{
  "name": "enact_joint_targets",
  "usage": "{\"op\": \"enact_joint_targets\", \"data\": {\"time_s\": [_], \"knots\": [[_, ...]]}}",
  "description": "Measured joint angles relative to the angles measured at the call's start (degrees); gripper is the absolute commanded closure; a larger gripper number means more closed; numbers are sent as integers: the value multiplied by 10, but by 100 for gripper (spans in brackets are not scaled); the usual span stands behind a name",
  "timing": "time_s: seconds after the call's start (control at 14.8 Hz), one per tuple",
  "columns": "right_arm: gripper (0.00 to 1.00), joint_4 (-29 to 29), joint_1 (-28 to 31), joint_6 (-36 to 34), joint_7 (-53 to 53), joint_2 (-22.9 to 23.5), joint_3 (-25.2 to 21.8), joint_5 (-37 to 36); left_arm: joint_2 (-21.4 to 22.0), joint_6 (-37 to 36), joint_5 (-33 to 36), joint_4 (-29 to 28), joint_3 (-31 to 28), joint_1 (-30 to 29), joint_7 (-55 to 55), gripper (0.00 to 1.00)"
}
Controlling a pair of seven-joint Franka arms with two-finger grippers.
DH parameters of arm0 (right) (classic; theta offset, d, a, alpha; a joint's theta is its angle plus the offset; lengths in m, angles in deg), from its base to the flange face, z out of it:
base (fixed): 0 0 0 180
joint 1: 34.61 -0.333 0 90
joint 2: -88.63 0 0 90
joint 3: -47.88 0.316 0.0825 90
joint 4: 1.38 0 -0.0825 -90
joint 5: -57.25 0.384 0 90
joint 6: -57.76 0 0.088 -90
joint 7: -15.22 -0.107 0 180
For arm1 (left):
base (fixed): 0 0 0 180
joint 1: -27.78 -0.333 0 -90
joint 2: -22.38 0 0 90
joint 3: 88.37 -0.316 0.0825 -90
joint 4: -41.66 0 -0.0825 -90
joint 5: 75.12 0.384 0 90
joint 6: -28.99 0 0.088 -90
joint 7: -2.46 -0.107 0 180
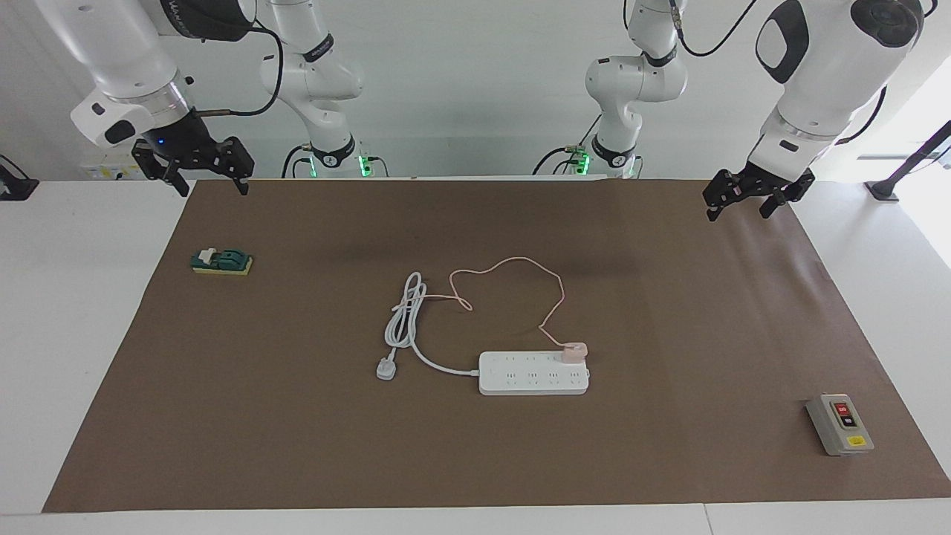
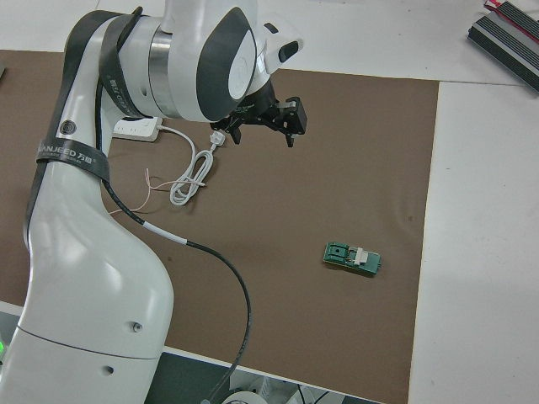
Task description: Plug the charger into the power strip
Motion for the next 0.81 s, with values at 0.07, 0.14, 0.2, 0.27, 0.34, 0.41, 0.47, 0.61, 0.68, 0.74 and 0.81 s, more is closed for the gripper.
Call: {"op": "enact_joint_targets", "data": {"time_s": [0.07,0.14,0.2,0.27,0.34,0.41,0.47,0.61,0.68,0.74,0.81], "knots": [[0,0,0,0,0,0,0,0,0,0,0,0,0,0,1,0],[0,0,0,0,0,0,0,0,0,-1,0,0,0,0,1,0],[0,0,0,0,0,0,0,0,0,-1,0,0,0,0,3,0],[0,0,0,0,0,0,0,0,0,-2,0,0,0,0,6,0],[0,0,0,0,0,0,0,0,0,-2,0,0,0,0,10,0],[0,0,0,0,0,0,0,0,0,-3,0,0,0,1,12,0],[0,0,0,0,0,0,0,0,0,-3,0,0,1,1,14,0],[0,0,0,0,0,0,0,0,0,-5,0,0,1,1,16,0],[0,0,0,0,0,0,0,0,0,-8,0,0,1,1,16,0],[0,0,0,0,0,0,0,0,0,-11,0,0,1,1,16,0],[0,0,0,0,0,0,0,0,0,-14,0,0,1,1,16,0]]}}
